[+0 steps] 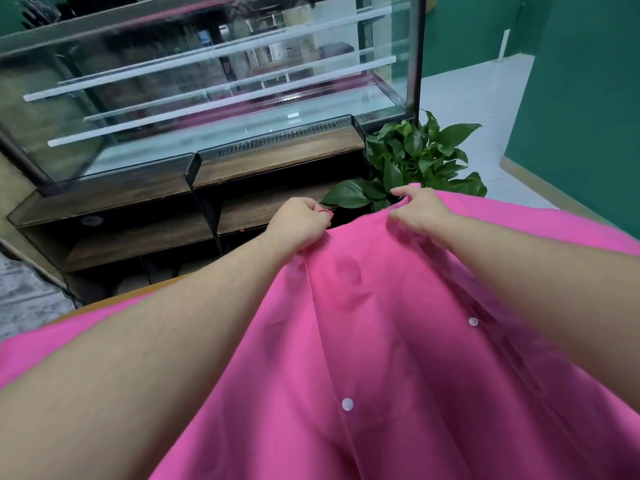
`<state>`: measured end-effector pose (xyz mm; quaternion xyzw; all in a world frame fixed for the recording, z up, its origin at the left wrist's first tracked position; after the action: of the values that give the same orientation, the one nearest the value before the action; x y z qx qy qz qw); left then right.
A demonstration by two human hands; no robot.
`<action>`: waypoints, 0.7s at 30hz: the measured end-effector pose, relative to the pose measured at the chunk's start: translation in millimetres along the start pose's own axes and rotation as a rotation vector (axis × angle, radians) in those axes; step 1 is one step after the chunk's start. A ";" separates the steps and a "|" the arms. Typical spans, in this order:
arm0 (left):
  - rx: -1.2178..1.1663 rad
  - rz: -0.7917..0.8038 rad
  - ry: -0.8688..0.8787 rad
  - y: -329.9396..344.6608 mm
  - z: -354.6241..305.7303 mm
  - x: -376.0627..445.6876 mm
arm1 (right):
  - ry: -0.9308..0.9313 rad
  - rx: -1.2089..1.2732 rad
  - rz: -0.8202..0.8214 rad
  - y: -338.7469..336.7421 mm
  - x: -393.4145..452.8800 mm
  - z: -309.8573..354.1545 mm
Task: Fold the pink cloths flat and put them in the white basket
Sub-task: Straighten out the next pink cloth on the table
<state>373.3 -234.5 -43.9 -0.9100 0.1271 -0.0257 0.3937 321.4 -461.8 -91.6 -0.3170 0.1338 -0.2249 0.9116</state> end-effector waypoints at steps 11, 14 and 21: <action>-0.595 0.117 -0.248 32.5 -13.3 -16.1 | -0.151 0.532 0.185 16.3 -76.3 26.7; -0.771 0.149 -0.306 42.8 -27.0 -19.1 | -0.095 0.495 0.324 30.0 -99.8 29.0; -0.899 0.129 -0.340 56.1 -40.1 -6.7 | 0.093 0.231 0.228 18.4 -88.5 -7.7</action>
<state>349.1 -298.2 -56.6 -0.9716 0.1158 0.2053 -0.0225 248.0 -409.1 -100.3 -0.1820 0.1839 -0.1484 0.9545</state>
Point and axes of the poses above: each hand's wrist, its own x-axis towards the middle knuckle, its own y-axis out of the palm, z = x × y, the point moved 10 cm from there along x, towards the middle knuckle
